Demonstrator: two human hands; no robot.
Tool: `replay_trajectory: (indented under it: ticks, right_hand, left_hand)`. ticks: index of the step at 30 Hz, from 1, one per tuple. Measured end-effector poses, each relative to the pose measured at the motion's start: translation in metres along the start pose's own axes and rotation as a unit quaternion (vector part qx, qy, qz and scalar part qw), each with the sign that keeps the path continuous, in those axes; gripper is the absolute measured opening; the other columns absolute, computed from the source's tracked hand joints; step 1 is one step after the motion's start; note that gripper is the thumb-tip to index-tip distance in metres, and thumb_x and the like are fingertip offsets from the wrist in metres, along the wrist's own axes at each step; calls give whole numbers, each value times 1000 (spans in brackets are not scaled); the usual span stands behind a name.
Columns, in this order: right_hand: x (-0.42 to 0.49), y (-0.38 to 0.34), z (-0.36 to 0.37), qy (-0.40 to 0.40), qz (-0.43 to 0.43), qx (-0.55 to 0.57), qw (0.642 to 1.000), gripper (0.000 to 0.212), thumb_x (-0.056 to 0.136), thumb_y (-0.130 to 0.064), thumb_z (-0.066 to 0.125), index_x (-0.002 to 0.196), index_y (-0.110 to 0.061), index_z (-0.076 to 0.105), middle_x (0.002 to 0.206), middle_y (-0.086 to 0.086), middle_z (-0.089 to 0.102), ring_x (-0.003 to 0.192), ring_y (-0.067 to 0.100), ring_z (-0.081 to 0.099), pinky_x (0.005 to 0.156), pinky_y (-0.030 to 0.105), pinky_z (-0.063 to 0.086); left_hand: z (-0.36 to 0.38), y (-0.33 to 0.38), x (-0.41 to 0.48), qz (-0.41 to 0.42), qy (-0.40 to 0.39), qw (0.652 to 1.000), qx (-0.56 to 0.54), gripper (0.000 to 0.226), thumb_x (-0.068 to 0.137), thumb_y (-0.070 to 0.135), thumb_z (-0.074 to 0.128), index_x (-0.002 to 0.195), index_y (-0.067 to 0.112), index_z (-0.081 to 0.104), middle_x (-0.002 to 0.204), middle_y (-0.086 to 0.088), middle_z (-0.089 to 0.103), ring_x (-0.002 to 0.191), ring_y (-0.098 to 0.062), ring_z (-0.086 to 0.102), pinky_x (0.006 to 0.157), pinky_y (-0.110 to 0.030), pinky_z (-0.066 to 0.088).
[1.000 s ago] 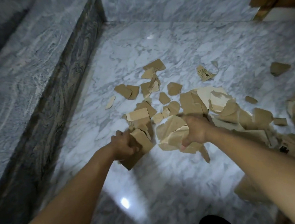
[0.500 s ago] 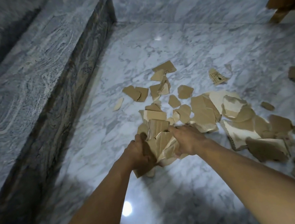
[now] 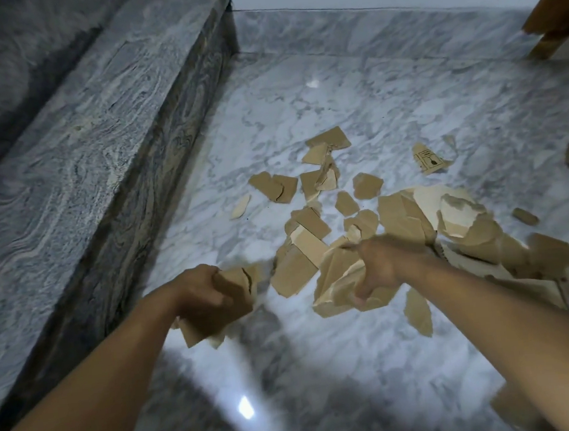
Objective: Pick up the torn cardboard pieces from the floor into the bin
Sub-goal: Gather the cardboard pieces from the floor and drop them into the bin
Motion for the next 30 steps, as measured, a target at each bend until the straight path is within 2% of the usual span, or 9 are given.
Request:
replay_trajectory:
  ticks: [3, 6, 13, 15, 18, 21, 24, 27, 30]
  right_hand:
    - [3, -12, -34, 35, 6, 36, 999, 106, 59, -45, 93, 145, -12, 41, 126, 6, 61, 110, 23, 58, 93, 35, 53]
    - [13, -26, -65, 60, 14, 53, 997, 104, 63, -44, 92, 145, -9, 39, 137, 8, 55, 120, 27, 55, 92, 35, 51]
    - [16, 3, -77, 79, 96, -21, 992, 89, 56, -49, 93, 125, -10, 53, 114, 8, 65, 102, 27, 63, 82, 36, 55]
    - [11, 25, -73, 80, 96, -19, 992, 108, 38, -62, 91, 129, -15, 55, 119, 5, 68, 105, 28, 64, 89, 40, 56]
    - [-12, 57, -50, 4, 109, 40, 993, 135, 46, -49, 97, 158, -24, 25, 151, 6, 47, 133, 30, 49, 102, 37, 48]
    - [-37, 76, 2, -54, 158, 66, 984, 132, 41, -56, 95, 153, -21, 36, 154, 5, 42, 141, 29, 39, 111, 36, 41]
    - [-48, 82, 46, 40, 199, 55, 978, 121, 52, -53, 91, 154, -35, 29, 158, 10, 32, 147, 33, 26, 115, 39, 36]
    - [-55, 82, 57, 132, 208, 61, 967, 108, 61, -38, 86, 150, -44, 25, 147, 6, 42, 136, 32, 41, 102, 41, 46]
    - [-54, 87, 62, 118, 202, 92, 968, 106, 64, -36, 86, 150, -42, 25, 136, 2, 55, 127, 30, 52, 94, 38, 50]
  left_hand:
    - [-15, 14, -5, 24, 36, 998, -44, 64, 43, 54, 67, 99, 23, 69, 102, -2, 71, 96, -22, 67, 86, -37, 54]
    - [-8, 45, 5, 48, 26, 996, -65, 28, 69, 39, 75, 91, 24, 69, 98, -1, 72, 90, -20, 67, 80, -32, 55]
    - [57, 105, 65, 38, 90, 991, 86, 80, 73, 58, 73, 141, 27, 42, 154, -11, 11, 140, -37, 17, 105, -52, 37]
    - [60, 106, 68, 17, 119, 989, 84, 85, 72, 57, 77, 141, 23, 40, 148, -8, 17, 134, -35, 24, 101, -53, 41]
    - [59, 104, 72, 8, 111, 992, 65, 87, 74, 54, 77, 143, 22, 36, 138, -10, 32, 127, -34, 35, 99, -50, 43]
    - [56, 102, 71, 4, 111, 993, 50, 89, 72, 54, 78, 145, 28, 34, 137, -10, 40, 128, -35, 39, 100, -52, 40]
    - [59, 103, 69, 6, 113, 992, 50, 88, 72, 53, 78, 142, 25, 33, 135, -10, 42, 126, -35, 43, 101, -55, 41]
    - [61, 108, 70, 34, 125, 992, 8, 86, 72, 47, 80, 137, 17, 31, 130, -14, 43, 119, -37, 51, 97, -49, 47]
    - [62, 108, 65, 62, 134, 988, -41, 79, 70, 38, 83, 123, 18, 28, 119, -14, 46, 106, -37, 57, 88, -48, 52]
Point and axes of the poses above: each hand's wrist, its own x-axis towards the middle knuckle, its own z-axis out of the palm, y = z × x, the point moved 7 cm from there along x, towards the middle knuckle
